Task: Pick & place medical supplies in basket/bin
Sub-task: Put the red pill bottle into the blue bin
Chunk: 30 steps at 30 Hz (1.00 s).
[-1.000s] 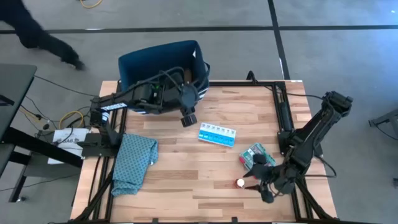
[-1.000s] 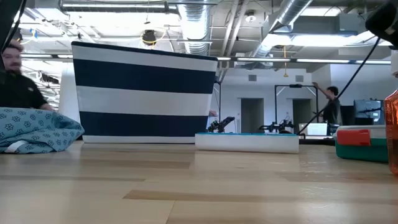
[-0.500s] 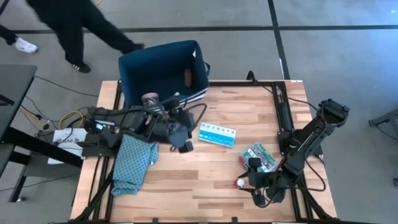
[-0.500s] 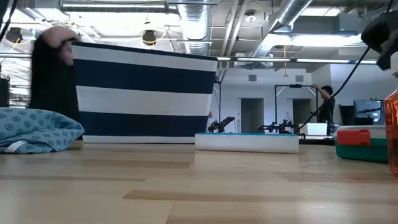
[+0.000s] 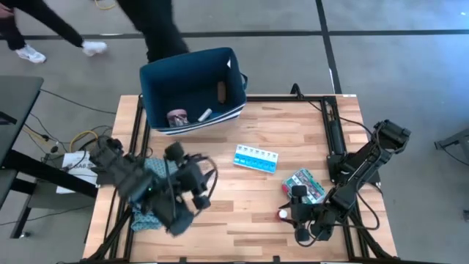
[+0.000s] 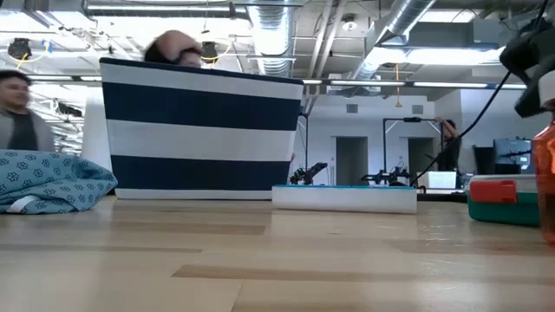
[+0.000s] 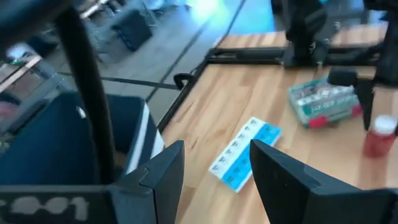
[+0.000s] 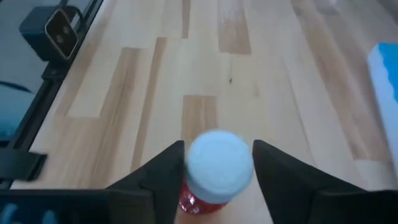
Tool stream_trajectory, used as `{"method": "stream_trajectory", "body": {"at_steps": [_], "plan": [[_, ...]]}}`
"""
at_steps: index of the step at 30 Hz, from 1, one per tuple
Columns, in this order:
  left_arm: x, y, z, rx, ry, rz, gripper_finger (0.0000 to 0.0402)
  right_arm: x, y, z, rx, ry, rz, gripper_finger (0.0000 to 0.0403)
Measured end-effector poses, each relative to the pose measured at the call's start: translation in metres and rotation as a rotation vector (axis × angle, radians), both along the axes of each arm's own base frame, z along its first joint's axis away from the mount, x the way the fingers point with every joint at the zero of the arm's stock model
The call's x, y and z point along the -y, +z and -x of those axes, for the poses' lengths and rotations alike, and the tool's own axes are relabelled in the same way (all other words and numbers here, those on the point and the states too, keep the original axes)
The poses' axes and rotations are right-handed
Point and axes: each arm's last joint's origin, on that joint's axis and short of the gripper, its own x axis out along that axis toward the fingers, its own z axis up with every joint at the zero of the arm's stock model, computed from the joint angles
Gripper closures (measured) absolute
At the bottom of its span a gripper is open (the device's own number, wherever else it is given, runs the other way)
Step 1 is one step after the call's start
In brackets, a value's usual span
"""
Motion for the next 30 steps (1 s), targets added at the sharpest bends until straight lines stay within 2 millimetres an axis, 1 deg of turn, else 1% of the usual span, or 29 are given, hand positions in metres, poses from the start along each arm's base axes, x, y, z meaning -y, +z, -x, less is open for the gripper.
{"method": "stream_trajectory", "body": {"at_steps": [4,5,7,10,12,16,19,21,23,27,30], "plan": [[0.028,-0.029,0.009,0.047,0.000,-0.013,0.0229,0.002,0.000,-0.003,0.000,-0.012,-0.002,0.0275],[0.033,-0.040,0.010,0.055,0.010,-0.017,0.0229,0.003,0.000,-0.004,-0.003,-0.012,-0.006,0.0283],[0.039,-0.065,0.012,0.070,0.040,-0.022,0.0229,0.003,0.000,-0.005,-0.004,-0.010,-0.008,0.0285],[0.039,-0.106,0.012,0.086,0.108,-0.029,0.0229,0.003,0.000,-0.005,-0.004,-0.005,-0.005,0.0285],[0.034,-0.129,0.013,0.109,0.165,-0.012,0.0229,0.002,0.001,-0.006,0.010,0.003,-0.011,0.0283],[0.020,-0.176,0.016,0.113,0.291,0.059,0.0229,-0.003,0.015,-0.016,0.177,0.011,0.003,0.0272],[0.008,-0.207,0.022,0.120,0.360,0.067,0.0229,-0.002,0.030,-0.029,0.331,0.013,0.065,0.0280],[-0.002,-0.221,0.025,0.125,0.396,0.055,0.0229,0.004,0.042,-0.042,0.429,0.011,0.129,0.0284],[-0.010,-0.234,0.027,0.142,0.432,0.061,0.0229,0.015,0.057,-0.056,0.536,0.007,0.195,0.0284],[-0.021,-0.256,0.026,0.157,0.469,0.093,0.0229,0.050,0.097,-0.083,0.755,-0.005,0.352,0.0265],[-0.026,-0.266,0.024,0.144,0.481,0.114,0.0229,0.086,0.136,-0.100,0.858,-0.069,0.465,0.0263]]}}
